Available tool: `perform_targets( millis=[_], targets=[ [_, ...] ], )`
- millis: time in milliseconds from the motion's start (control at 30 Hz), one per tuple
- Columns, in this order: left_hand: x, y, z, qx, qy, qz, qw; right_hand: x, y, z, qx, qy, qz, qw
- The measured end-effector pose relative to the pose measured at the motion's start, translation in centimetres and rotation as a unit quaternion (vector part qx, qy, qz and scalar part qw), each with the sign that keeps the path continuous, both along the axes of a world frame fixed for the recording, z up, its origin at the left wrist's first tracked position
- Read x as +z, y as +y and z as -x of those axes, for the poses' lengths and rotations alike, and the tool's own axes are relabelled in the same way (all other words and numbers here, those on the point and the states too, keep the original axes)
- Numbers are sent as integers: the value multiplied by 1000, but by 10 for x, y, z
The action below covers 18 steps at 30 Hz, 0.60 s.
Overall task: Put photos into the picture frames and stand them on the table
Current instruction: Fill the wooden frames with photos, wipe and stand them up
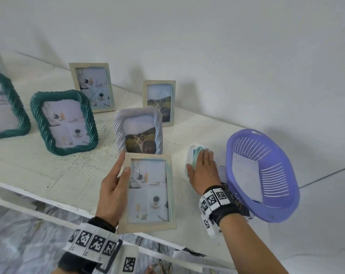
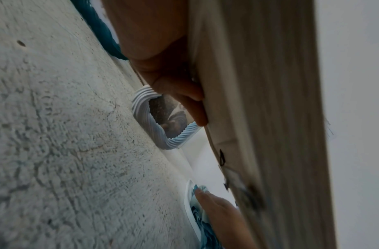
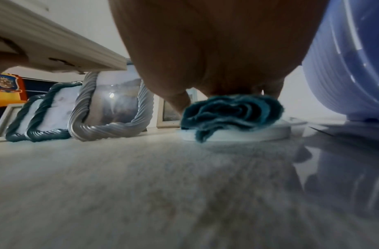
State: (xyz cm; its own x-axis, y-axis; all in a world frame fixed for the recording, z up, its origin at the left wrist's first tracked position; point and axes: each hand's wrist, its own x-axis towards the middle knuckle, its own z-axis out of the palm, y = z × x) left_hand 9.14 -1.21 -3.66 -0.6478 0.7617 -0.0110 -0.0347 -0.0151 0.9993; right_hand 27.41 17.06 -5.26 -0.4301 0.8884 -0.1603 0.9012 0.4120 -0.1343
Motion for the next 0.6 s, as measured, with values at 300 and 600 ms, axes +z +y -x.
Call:
perform_targets(
  millis=[300, 600],
  targets=[
    [21, 14, -16, -16, -20, -10, 1000, 17, -9, -5, 11, 89, 66, 994],
    [39, 26, -28, 3, -26, 15, 1000, 74, -87, -19, -165, 613, 457, 623]
  ],
)
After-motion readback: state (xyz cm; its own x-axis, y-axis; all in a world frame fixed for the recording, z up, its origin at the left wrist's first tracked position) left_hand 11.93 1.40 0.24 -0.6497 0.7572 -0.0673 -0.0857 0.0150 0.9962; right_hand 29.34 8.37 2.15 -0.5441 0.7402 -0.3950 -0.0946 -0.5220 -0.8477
